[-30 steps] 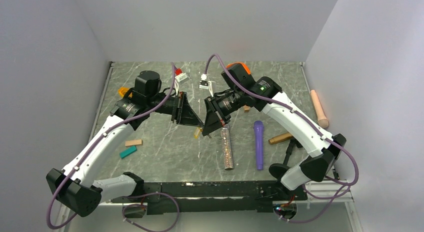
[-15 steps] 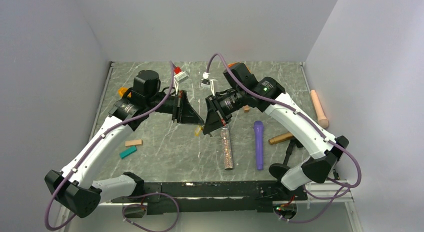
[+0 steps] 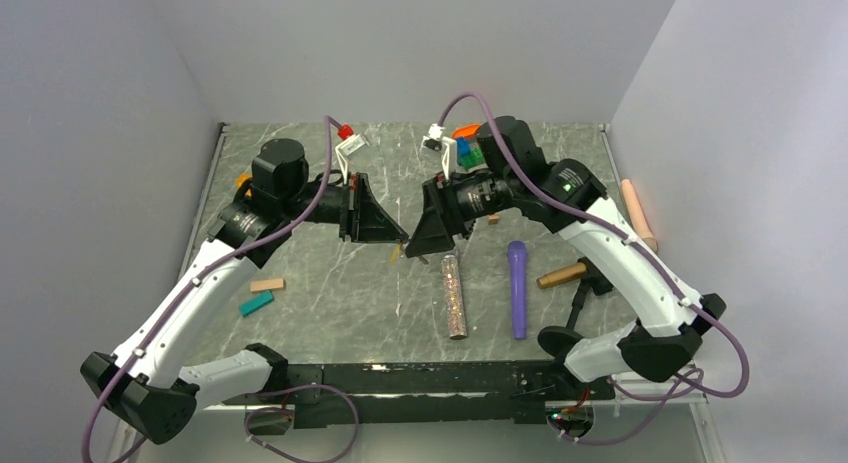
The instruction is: Remove the keys from the keyring
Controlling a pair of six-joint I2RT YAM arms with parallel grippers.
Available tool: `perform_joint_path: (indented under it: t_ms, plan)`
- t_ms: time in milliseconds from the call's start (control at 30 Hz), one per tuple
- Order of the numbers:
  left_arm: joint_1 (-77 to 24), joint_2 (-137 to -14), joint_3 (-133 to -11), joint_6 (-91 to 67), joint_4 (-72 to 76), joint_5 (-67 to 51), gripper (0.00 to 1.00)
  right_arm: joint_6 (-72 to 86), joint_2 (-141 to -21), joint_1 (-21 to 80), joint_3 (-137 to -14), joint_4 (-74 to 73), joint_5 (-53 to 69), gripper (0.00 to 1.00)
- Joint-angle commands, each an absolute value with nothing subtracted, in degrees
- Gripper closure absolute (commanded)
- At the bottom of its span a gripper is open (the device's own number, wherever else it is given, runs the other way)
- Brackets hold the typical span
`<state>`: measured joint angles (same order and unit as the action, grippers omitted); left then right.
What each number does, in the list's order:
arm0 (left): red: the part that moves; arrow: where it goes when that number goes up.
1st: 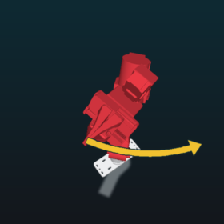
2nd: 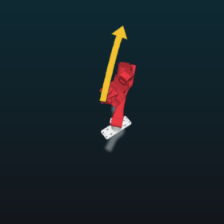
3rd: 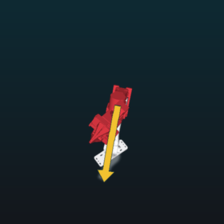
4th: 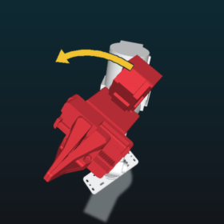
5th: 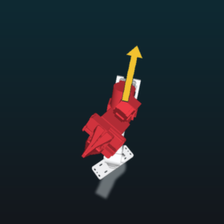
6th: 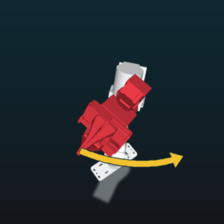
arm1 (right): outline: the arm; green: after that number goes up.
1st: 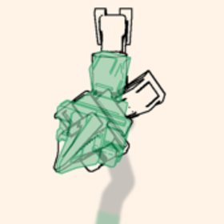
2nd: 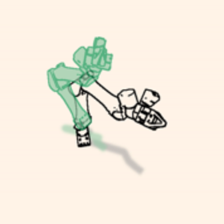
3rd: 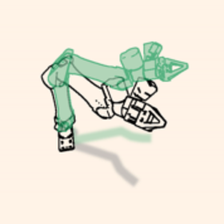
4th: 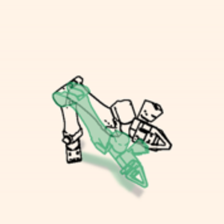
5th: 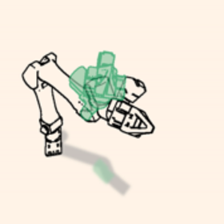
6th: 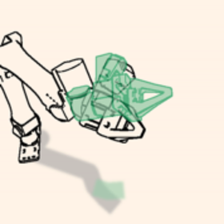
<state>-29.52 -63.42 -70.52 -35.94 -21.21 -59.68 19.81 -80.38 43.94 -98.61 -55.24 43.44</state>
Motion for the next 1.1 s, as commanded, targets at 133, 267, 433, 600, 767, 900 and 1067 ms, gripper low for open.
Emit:
perform_joint_path:
  t_ms: [133,267,433,600,767,900,1067]
  plan:
    - [-29.8,-60.6,-70.9,-39.8,-14.5,-58.8,1.0,24.1,-77.0,43.3,-97.3,-45.8,42.4,0.51]
    - [-29.9,-59.9,-70.8,-40.0,-14.8,-57.6,1.0,24.6,-77.4,43.3,-96.9,-45.2,43.5,0.56]
    - [-30.0,-59.1,-70.2,-40.6,-14.1,-56.2,1.0,25.0,-77.2,43.2,-96.7,-44.5,43.9,0.67]
    - [-30.1,-58.6,-69.8,-40.9,-14.1,-55.0,1.0,25.5,-76.9,43.3,-96.3,-43.9,43.9,0.89]
    - [-30.1,-58.6,-70.3,-40.3,-15.5,-54.2,1.0,25.5,-76.5,43.3,-96.6,-44.4,42.7,1.0]
    - [-30.1,-58.6,-70.8,-40.0,-16.2,-53.4,1.0,25.5,-76.0,43.3,-96.3,-44.5,42.2,1.0]
    - [-30.1,-58.4,-71.6,-39.1,-18.1,-52.0,1.0,25.3,-75.2,43.3,-96.0,-44.9,41.3,1.0]
